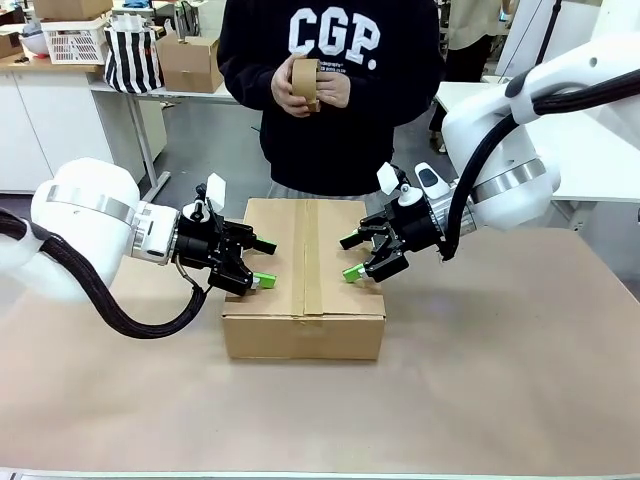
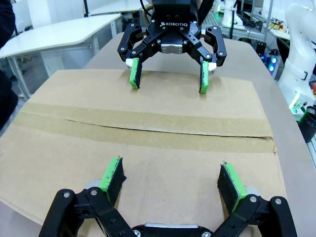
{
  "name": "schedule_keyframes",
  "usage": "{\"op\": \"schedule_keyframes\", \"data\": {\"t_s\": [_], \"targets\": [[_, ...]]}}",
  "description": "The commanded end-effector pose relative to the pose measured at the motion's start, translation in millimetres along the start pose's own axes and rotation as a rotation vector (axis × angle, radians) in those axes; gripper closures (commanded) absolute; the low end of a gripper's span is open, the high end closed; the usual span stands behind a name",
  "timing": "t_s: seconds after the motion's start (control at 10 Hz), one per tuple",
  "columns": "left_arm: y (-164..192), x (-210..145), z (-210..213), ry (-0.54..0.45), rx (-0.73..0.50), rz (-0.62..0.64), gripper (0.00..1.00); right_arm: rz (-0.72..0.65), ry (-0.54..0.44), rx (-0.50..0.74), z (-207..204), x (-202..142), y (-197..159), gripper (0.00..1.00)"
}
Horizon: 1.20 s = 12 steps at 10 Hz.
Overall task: Pack the gift set into the box.
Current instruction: Press and hold the closed box until the human finishes sealing it.
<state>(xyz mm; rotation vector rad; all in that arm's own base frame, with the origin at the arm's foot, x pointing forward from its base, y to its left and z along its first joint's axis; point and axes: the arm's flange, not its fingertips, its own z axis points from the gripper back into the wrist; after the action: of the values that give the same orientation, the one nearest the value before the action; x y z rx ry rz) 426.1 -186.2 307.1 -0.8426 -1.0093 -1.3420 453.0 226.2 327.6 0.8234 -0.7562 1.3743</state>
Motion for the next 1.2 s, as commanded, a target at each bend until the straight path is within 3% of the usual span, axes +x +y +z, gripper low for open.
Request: {"op": "schedule_keyframes", "data": {"t_s": [0.0,1.1], "targets": [[-6.0,-6.2,-0.5,-0.003,0.015,-0.017,0.00,-0.003,0.000,0.001,-0.8,-0.8,0.3,0.00],[-6.0,-6.2,-0.5,-0.003,0.015,-0.017,0.00,-0.003,0.000,0.001,-0.8,-0.8,0.3,0.00]]}}
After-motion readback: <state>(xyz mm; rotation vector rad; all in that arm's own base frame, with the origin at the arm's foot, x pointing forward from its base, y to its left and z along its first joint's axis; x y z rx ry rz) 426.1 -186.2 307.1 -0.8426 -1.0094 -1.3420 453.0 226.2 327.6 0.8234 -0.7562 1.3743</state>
